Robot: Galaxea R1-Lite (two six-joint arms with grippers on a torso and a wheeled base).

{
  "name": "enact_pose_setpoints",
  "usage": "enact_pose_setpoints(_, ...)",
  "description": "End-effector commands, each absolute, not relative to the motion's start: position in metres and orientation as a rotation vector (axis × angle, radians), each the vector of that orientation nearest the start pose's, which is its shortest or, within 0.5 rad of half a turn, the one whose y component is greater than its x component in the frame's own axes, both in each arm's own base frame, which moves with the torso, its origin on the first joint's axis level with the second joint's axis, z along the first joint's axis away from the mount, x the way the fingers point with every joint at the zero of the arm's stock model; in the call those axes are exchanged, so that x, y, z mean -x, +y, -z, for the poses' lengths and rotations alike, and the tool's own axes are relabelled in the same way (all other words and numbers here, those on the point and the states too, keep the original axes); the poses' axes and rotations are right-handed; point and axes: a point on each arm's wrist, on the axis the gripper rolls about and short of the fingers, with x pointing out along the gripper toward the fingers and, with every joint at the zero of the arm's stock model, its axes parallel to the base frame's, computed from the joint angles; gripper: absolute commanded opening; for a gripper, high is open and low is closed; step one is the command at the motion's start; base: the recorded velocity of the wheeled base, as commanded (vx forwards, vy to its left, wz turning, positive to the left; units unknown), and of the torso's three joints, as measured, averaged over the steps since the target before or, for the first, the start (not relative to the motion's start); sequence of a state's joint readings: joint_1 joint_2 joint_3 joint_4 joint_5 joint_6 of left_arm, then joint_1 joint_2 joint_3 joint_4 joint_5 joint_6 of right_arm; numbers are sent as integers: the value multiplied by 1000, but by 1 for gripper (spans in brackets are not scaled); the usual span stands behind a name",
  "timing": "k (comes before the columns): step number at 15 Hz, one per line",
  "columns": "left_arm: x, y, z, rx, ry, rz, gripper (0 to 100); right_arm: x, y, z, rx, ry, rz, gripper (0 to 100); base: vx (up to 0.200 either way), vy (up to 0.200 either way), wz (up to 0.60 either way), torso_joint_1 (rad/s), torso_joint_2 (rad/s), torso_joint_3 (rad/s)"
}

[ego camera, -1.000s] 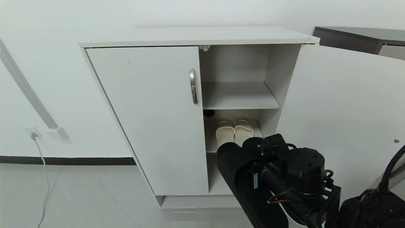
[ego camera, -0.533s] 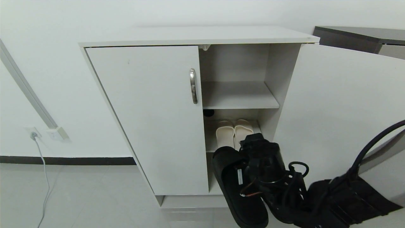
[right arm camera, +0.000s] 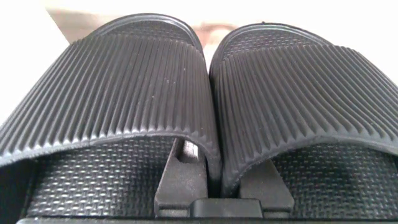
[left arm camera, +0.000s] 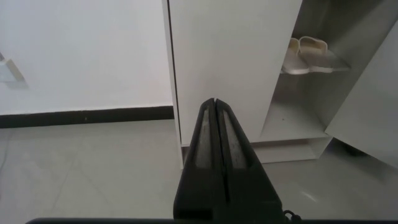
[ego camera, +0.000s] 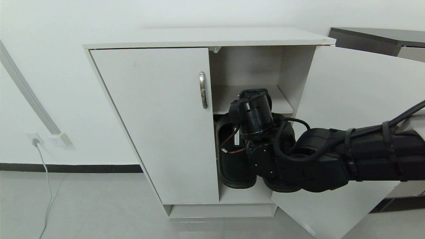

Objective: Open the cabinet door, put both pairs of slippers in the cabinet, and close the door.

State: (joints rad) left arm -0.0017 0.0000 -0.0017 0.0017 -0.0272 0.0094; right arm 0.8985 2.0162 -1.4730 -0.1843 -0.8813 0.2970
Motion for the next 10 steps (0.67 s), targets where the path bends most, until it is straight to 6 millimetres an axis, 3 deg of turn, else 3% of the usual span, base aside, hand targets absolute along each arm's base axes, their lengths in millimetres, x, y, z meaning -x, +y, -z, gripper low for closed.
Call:
enact_pose_setpoints(1, 23, -1, -76, -9, 0, 29, 0, -268, 308, -215, -31, 203, 17, 0, 0, 0, 0, 0, 0, 0)
enact_pose_setpoints(8, 23, -1, -76, -9, 0, 29, 0, -271, 303, -210, -24, 208, 36, 0, 0, 0, 0, 0, 0, 0)
enact_pose_setpoints(10, 23, -1, -76, -9, 0, 29, 0, -275, 299, -210, -27, 206, 49, 0, 200, 0, 0, 7, 2, 2)
